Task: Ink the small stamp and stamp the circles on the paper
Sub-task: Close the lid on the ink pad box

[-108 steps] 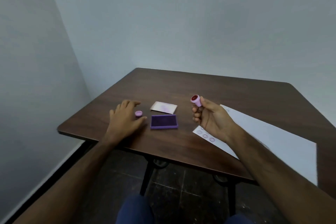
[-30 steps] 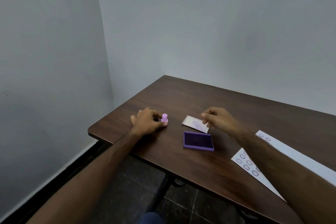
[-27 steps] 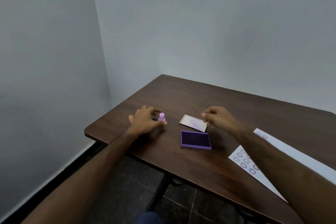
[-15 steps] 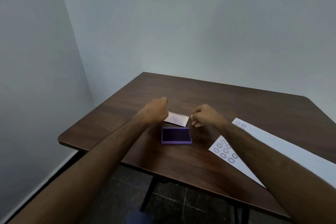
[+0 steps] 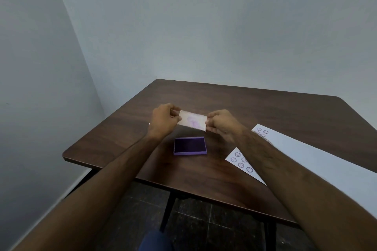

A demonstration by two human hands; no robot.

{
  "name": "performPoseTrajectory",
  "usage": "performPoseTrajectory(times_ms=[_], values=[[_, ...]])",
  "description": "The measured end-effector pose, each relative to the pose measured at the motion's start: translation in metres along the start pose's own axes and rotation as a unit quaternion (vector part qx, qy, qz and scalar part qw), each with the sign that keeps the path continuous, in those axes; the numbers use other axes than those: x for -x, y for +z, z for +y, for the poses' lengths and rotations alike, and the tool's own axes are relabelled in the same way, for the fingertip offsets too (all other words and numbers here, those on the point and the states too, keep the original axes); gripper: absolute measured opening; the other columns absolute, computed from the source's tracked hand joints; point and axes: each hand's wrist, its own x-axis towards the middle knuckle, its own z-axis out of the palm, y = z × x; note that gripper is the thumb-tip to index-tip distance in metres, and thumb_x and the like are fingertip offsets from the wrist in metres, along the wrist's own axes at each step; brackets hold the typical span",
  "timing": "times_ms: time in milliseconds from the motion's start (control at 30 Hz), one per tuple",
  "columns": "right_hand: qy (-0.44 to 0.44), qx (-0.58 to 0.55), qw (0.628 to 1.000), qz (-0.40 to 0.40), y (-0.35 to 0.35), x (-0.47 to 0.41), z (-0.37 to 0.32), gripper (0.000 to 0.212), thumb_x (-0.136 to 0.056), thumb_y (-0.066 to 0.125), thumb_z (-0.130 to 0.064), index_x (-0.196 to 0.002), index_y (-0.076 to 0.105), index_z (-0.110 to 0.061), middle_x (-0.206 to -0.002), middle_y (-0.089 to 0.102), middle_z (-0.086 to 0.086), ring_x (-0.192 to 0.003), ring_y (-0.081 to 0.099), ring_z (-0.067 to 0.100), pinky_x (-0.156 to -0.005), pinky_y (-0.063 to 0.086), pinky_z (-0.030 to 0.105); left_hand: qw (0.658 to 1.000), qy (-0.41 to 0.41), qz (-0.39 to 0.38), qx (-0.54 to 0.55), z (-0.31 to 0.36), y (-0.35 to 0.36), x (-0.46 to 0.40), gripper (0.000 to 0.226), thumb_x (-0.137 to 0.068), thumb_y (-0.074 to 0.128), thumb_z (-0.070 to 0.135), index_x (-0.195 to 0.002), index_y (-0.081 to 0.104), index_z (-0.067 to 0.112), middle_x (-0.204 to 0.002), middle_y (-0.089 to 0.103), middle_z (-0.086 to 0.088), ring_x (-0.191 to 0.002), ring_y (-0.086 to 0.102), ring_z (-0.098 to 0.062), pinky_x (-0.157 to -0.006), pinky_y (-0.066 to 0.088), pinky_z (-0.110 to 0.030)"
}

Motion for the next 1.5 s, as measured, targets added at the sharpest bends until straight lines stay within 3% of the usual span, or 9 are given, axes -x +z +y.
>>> performPoseTrajectory(times_ms=[167,267,467,733,1133,1200,1300,1367,1500], values=[[-0.079,-0.024,0.996,0.029,-0.005,0.006,-0.006,0.032,-0.089,0.058,0.011,-0.120,0.061,0.004,-0.116,0.068,0.018,-0.102,0.068,0.024,-0.086,0.059,0.033,0.992,-0.018,0.048,0.119,0.004,-0.008,0.009,0.037,-0.083,0.075,0.004,-0.119,0.070,0.011,-0.099,0.074,-0.007,-0.084,0.069,-0.014,-0.076,0.058,-0.026],[-0.122,0.004,0.992,0.025,-0.009,0.011,-0.009,0.026,-0.088,0.062,0.009,-0.112,0.067,0.001,-0.110,0.072,0.016,-0.099,0.070,0.023,-0.086,0.059,0.035,0.984,-0.020,0.039,0.172,-0.001,-0.011,0.020,0.036,-0.084,0.074,0.004,-0.119,0.070,0.012,-0.093,0.071,-0.005,-0.078,0.066,-0.013,-0.062,0.054,-0.019],[-0.188,0.140,0.972,-0.022,-0.018,0.031,0.000,0.016,-0.091,0.064,-0.003,-0.107,0.067,0.000,-0.101,0.072,0.017,-0.093,0.073,0.027,-0.083,0.061,0.046,0.989,0.037,0.040,0.139,-0.014,-0.015,0.043,0.019,-0.086,0.072,0.005,-0.101,0.077,0.016,-0.087,0.075,0.003,-0.067,0.069,0.000,-0.058,0.049,-0.010],[-0.269,0.348,0.898,-0.008,-0.011,0.047,-0.004,0.007,-0.096,0.059,-0.010,-0.100,0.065,-0.012,-0.104,0.073,0.007,-0.087,0.073,0.018,-0.080,0.061,0.039,0.996,0.074,0.039,0.041,-0.024,-0.011,0.054,0.007,-0.093,0.066,0.012,-0.099,0.068,0.012,-0.103,0.069,0.001,-0.083,0.071,-0.009,-0.061,0.055,-0.016],[-0.252,0.408,0.877,-0.026,-0.007,0.043,0.004,0.013,-0.099,0.053,-0.013,-0.094,0.054,-0.025,-0.101,0.063,-0.007,-0.075,0.058,-0.002,-0.052,0.041,0.010,0.994,0.104,0.034,0.021,-0.036,-0.008,0.061,0.009,-0.092,0.065,0.012,-0.091,0.066,0.020,-0.094,0.069,0.006,-0.083,0.069,-0.008,-0.072,0.055,-0.018],[-0.255,0.409,0.876,-0.025,-0.008,0.043,0.006,0.012,-0.099,0.053,-0.014,-0.094,0.055,-0.025,-0.102,0.065,-0.004,-0.076,0.058,-0.002,-0.049,0.042,0.010,0.993,0.113,0.031,0.021,-0.037,-0.008,0.062,0.008,-0.092,0.066,0.012,-0.091,0.066,0.020,-0.095,0.072,0.005,-0.081,0.067,-0.007,-0.083,0.057,-0.027],[-0.253,0.408,0.877,-0.027,-0.010,0.044,0.009,0.010,-0.099,0.053,-0.013,-0.096,0.061,-0.018,-0.106,0.070,0.002,-0.084,0.066,0.008,-0.063,0.057,0.023,0.992,0.120,0.025,0.028,-0.037,-0.008,0.064,0.007,-0.093,0.065,0.012,-0.092,0.066,0.018,-0.093,0.073,0.005,-0.076,0.066,-0.003,-0.100,0.051,-0.045],[-0.246,0.410,0.878,-0.033,-0.010,0.045,0.010,0.013,-0.099,0.052,-0.012,-0.102,0.064,-0.012,-0.107,0.071,0.006,-0.090,0.069,0.017,-0.076,0.062,0.037,0.992,0.122,0.025,0.029,-0.036,-0.009,0.064,0.007,-0.093,0.065,0.011,-0.094,0.067,0.018,-0.096,0.074,0.003,-0.075,0.065,-0.003,-0.098,0.052,-0.045],[-0.248,0.413,0.875,-0.046,-0.012,0.048,0.011,0.015,-0.099,0.051,-0.010,-0.105,0.065,-0.009,-0.107,0.071,0.008,-0.092,0.070,0.019,-0.082,0.060,0.041,0.991,0.130,0.022,0.028,-0.035,-0.010,0.066,0.006,-0.092,0.066,0.011,-0.095,0.067,0.016,-0.097,0.074,0.001,-0.074,0.063,0.000,-0.095,0.054,-0.042]])
